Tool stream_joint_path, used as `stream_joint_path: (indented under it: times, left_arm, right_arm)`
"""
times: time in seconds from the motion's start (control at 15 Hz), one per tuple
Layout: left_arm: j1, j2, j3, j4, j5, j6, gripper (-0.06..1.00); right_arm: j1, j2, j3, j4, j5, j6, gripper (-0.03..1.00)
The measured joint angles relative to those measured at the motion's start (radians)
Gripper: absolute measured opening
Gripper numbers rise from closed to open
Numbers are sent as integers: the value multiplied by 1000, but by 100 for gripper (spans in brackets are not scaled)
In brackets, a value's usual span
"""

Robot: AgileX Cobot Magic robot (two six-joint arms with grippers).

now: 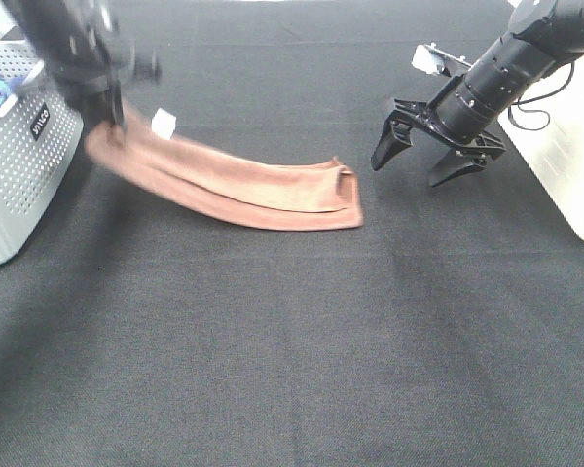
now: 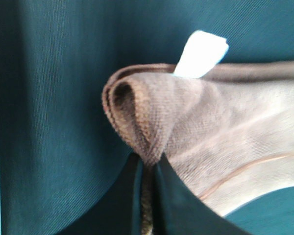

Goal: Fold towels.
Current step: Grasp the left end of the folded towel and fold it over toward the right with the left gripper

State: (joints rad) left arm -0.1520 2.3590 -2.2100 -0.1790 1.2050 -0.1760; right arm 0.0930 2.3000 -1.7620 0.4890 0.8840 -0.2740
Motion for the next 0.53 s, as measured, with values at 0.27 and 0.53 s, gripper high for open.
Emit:
stream_joint_path:
  times: [0.27,0.53]
  left_arm:
    - [-10,-1,-47,-130,4,-16,4]
    - [-116,30,-47,-281,-14,-22,4]
  right_arm:
    - [0,0,0,0,0,0,85]
    - [0,0,0,0,0,0,85]
